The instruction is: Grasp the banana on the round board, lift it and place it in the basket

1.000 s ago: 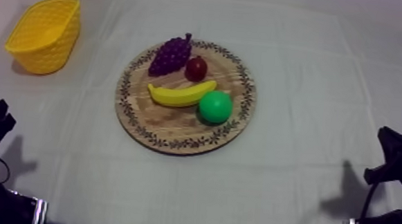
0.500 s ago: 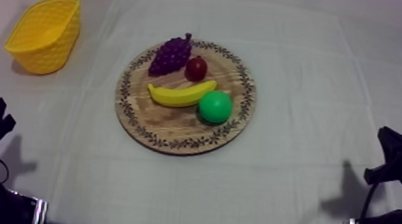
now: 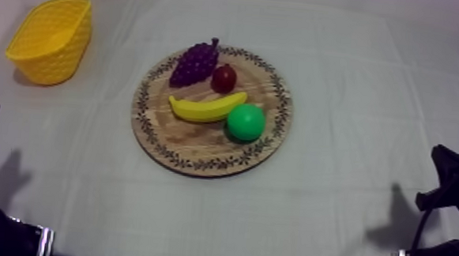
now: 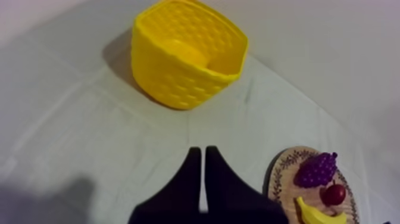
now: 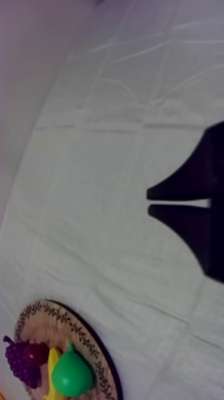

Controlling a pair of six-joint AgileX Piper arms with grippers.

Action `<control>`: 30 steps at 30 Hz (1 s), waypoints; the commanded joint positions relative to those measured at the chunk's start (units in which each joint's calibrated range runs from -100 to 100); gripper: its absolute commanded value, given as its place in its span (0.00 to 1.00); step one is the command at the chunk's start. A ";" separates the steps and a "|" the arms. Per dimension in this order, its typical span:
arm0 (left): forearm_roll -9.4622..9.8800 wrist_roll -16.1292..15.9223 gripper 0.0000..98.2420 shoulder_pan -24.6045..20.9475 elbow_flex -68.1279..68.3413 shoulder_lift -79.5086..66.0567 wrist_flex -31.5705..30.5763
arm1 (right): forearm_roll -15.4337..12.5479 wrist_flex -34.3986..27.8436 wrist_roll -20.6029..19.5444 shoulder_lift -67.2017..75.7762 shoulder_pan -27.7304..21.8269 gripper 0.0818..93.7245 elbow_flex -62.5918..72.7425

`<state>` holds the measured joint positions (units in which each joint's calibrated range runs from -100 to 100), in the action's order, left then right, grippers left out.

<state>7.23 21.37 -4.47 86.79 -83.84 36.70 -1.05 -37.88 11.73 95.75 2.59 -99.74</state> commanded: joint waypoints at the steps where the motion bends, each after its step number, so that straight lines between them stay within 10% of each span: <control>1: 0.51 -0.55 0.00 0.44 -3.99 4.73 1.11 | 0.00 -0.02 0.02 0.01 0.01 0.00 -0.04; 30: -0.97 -5.26 0.00 6.72 -65.98 66.98 25.65 | 0.00 -0.02 0.02 0.01 0.01 0.00 -0.04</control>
<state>6.47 16.13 2.29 24.29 -21.80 61.58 -1.05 -37.88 11.73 95.75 2.59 -99.74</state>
